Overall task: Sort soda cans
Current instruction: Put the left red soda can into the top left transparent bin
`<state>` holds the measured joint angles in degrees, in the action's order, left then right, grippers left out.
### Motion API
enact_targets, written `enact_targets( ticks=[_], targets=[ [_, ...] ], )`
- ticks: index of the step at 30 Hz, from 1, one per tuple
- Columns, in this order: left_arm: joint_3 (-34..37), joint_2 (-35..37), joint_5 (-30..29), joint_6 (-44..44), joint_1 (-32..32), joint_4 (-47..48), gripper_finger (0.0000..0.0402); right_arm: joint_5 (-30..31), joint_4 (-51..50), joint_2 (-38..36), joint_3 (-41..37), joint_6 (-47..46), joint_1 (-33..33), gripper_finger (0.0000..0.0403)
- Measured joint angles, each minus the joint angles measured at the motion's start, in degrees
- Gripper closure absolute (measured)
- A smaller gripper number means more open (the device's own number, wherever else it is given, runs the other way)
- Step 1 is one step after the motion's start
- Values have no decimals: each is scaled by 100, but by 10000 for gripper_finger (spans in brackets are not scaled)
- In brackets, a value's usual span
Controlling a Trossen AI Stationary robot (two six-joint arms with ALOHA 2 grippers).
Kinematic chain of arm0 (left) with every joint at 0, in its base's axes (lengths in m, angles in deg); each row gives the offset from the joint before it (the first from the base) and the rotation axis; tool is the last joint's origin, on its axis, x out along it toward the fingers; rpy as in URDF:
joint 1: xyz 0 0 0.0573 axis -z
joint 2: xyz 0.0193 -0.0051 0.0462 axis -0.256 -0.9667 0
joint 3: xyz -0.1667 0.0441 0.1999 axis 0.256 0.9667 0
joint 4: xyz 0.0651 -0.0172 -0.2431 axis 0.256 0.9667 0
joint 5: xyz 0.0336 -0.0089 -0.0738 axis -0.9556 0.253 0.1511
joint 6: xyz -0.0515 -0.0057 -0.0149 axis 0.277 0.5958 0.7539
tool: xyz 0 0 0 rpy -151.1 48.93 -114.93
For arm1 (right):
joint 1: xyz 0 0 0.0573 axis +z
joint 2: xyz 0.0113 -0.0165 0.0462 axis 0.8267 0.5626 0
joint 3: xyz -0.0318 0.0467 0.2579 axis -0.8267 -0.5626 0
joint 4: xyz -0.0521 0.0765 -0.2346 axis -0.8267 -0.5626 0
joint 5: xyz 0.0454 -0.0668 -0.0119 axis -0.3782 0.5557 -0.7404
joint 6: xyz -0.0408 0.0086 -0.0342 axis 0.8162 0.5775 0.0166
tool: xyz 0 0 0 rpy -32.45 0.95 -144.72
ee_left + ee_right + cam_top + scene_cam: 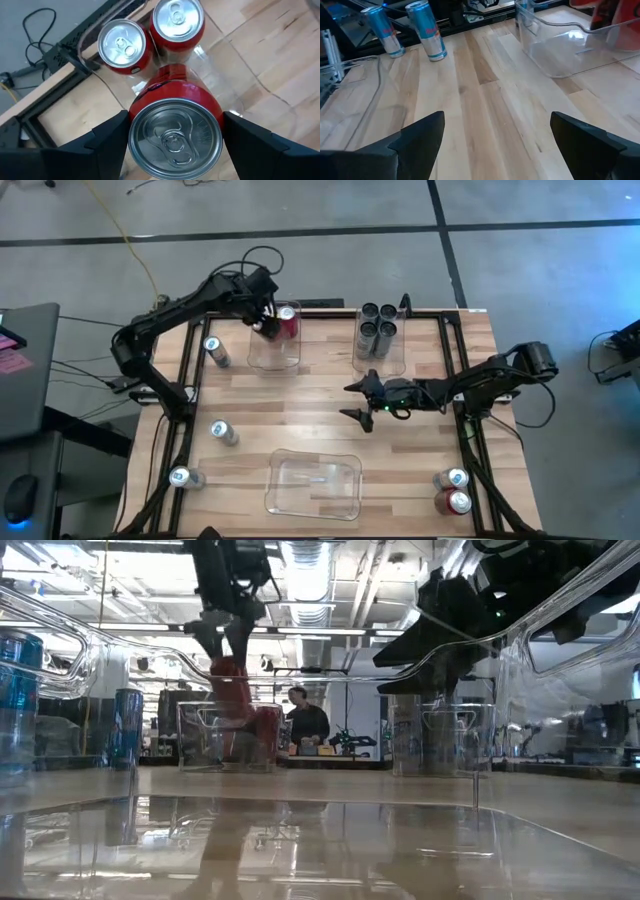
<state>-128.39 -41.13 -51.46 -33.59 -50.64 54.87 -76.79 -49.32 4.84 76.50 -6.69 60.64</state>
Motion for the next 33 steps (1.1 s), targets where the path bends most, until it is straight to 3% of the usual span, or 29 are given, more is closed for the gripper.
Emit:
enact_targets(
  ticks=[17,33],
  targets=[
    [1130,-89,55,-20,-250,-1152,122,7,9,0,0,-4,-14,22],
    [1204,-347,216,-234,-250,-1355,122,6,4,0,0,-11,-14,22]
  ],
)
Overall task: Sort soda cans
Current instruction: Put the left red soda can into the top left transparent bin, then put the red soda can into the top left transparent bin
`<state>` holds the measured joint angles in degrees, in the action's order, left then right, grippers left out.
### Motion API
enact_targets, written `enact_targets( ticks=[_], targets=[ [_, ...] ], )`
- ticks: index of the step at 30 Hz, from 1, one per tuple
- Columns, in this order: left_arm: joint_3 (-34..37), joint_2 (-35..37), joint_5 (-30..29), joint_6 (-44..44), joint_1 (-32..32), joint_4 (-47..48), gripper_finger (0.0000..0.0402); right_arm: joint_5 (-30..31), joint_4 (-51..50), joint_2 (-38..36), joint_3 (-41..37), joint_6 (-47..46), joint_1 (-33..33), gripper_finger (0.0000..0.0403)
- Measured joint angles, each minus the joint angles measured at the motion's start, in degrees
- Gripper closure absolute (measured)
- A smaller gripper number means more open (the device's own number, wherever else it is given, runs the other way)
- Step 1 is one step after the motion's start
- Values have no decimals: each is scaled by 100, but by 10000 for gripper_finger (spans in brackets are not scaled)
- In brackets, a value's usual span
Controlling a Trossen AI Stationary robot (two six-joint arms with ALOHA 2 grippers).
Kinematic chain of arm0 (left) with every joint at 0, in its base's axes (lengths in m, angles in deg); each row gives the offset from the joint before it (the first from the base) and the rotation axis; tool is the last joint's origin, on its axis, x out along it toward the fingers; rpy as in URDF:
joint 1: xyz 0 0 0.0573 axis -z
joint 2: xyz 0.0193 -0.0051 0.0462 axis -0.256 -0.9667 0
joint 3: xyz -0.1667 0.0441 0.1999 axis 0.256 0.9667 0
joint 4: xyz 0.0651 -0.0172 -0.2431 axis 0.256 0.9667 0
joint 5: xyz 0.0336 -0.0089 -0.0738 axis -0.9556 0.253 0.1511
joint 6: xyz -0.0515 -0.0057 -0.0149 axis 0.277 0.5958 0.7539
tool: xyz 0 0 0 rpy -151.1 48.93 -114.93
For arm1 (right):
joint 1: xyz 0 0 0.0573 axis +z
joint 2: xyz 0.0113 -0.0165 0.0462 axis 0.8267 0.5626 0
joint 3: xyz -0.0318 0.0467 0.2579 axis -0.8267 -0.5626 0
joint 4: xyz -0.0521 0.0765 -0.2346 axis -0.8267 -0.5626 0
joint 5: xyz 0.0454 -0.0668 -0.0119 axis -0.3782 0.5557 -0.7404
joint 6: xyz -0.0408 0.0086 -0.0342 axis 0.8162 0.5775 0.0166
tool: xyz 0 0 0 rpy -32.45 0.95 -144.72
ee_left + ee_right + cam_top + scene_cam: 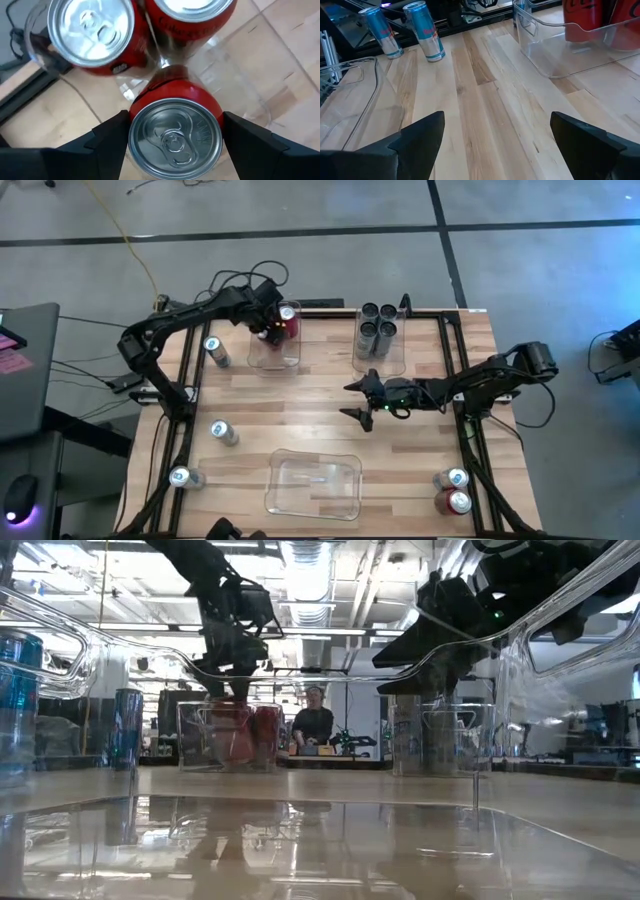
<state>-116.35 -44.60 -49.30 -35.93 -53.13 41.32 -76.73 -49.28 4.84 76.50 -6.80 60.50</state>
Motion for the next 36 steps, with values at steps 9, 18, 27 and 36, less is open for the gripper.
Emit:
enact_targets(
  ticks=[9,18,27,36],
  targets=[
    [0,0,109,-454,1,-13,74,-2,-4,0,0,2,0,22],
    [-9,3,-12,-522,2,27,34,-4,-7,0,0,2,2,22],
    [-464,283,-121,-712,-2,994,34,-4,26,0,0,-58,2,22],
    [-579,1503,-672,-709,237,891,33,-169,-748,-498,231,-295,13,22]
  ],
)
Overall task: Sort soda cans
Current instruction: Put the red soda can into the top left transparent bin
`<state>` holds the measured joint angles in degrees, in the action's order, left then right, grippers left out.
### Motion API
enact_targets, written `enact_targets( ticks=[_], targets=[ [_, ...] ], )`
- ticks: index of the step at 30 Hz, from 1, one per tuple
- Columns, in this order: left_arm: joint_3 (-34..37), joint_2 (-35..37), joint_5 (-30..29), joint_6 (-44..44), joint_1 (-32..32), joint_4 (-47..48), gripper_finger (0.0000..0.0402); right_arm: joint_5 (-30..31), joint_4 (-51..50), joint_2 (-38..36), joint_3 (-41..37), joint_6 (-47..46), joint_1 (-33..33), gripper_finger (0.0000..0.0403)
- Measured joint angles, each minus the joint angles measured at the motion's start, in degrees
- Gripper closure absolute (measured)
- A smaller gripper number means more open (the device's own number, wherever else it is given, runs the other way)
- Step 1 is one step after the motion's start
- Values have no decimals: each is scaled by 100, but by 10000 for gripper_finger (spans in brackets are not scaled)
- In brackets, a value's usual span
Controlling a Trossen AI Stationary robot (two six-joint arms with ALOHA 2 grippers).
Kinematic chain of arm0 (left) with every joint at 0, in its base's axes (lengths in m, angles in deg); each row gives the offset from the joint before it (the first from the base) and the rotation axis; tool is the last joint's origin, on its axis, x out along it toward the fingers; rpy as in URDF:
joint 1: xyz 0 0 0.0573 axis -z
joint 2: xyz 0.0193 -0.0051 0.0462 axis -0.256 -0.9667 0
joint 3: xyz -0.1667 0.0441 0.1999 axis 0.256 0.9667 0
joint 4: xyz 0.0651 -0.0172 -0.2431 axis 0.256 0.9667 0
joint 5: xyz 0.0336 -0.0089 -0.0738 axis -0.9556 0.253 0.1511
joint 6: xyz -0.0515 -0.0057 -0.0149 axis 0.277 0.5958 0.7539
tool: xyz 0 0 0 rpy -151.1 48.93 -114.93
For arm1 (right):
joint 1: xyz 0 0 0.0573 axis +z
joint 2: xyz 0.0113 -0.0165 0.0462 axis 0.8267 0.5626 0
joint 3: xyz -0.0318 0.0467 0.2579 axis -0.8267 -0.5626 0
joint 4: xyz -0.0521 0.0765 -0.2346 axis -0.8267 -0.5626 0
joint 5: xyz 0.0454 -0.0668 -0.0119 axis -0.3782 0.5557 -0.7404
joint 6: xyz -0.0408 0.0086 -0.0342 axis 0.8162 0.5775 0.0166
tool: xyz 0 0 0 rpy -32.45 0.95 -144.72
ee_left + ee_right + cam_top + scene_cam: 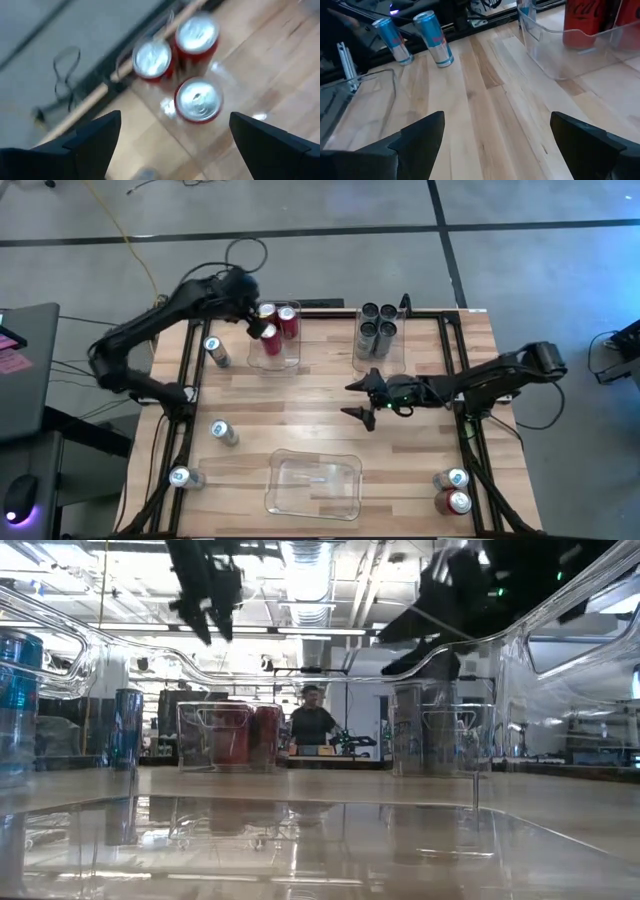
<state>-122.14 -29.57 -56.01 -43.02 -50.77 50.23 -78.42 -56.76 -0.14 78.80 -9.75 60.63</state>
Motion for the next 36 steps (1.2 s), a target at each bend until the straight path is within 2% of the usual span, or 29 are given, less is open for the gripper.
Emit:
enact_targets(
  ticks=[6,11,16,21,25,31,36],
  targets=[
    [648,1363,-50,-63,789,-1242,33,89,-1754,-840,410,-199,223,22],
    [1619,2349,-37,6,1622,-2430,33,770,-3653,-1347,731,-911,612,22],
    [2453,2969,-31,203,2335,-3370,33,1229,-4764,-1675,959,-1796,1087,22],
    [3010,3128,-32,281,2980,-3869,33,1179,-5368,-1801,1152,-2438,1544,22],
    [3443,3059,-62,295,3426,-4404,33,691,-5757,-1794,1263,-2705,1833,22],
    [4065,2798,-161,224,4100,-5514,33,449,-5926,-1795,1453,-3478,2222,22],
    [4473,2573,-524,11,4675,-6472,33,92,-5793,-1792,1635,-4013,2687,22]
  ],
)
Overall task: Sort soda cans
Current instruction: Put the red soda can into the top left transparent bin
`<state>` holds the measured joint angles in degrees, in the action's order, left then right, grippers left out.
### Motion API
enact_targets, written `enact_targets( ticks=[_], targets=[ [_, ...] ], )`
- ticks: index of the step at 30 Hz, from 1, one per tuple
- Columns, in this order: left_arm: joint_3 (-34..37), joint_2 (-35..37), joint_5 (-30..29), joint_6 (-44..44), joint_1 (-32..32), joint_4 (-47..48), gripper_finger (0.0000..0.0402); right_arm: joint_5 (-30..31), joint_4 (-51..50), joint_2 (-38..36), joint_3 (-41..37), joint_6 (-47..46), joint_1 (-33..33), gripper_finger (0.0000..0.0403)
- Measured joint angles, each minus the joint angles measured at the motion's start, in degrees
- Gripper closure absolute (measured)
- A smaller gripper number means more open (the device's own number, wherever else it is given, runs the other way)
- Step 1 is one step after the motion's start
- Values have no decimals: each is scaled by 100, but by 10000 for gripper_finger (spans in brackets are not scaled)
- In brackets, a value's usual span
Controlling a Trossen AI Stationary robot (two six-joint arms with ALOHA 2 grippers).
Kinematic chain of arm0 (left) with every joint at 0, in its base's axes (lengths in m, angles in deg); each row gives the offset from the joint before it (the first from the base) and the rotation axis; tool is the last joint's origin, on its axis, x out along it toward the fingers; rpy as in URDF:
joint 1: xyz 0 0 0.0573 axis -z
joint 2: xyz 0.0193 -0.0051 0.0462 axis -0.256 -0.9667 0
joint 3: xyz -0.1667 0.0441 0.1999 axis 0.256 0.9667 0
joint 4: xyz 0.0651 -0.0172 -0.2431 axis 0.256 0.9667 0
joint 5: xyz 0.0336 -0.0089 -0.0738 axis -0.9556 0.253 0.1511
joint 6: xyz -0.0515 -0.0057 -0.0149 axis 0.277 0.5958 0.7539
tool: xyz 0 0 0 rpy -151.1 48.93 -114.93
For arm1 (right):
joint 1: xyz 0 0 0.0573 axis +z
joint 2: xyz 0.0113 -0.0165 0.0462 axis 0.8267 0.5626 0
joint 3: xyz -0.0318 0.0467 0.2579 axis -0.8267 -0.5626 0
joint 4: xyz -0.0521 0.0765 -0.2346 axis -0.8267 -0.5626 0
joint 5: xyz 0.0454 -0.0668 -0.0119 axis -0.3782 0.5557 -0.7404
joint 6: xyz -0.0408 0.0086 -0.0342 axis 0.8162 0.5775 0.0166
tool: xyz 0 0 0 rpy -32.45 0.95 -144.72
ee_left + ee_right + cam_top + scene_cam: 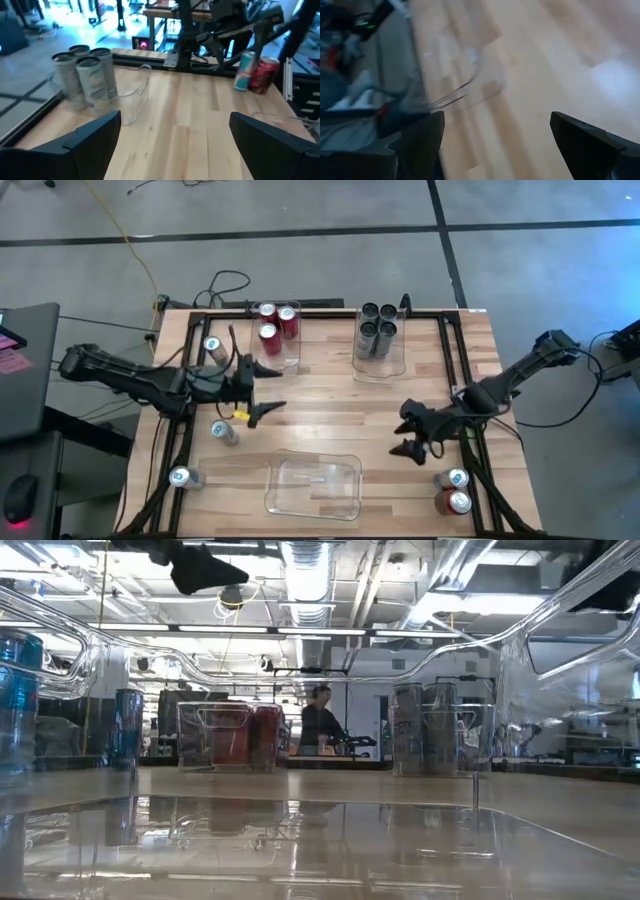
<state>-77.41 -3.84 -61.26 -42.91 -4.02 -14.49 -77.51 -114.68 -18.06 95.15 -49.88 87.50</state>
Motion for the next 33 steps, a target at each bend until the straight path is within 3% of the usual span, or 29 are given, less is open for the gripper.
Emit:
enact_targets(
  ticks=[11,16,21,27,33],
  targets=[
    [49,-332,-310,-659,574,-943,33,-104,60,447,467,-1748,786,22],
    [47,-279,-310,-806,579,-1180,33,-135,80,1037,962,-2035,877,22],
    [-5,-230,-308,-1281,576,-1318,33,-534,8,1772,1633,-2230,897,22],
    [-40,-223,-310,-1743,546,-1309,33,-1066,-957,2553,2571,-2658,1037,22],
    [-38,-148,-308,-2053,546,-1370,33,-1503,-1892,2998,3281,-3678,1364,22]
  ],
)
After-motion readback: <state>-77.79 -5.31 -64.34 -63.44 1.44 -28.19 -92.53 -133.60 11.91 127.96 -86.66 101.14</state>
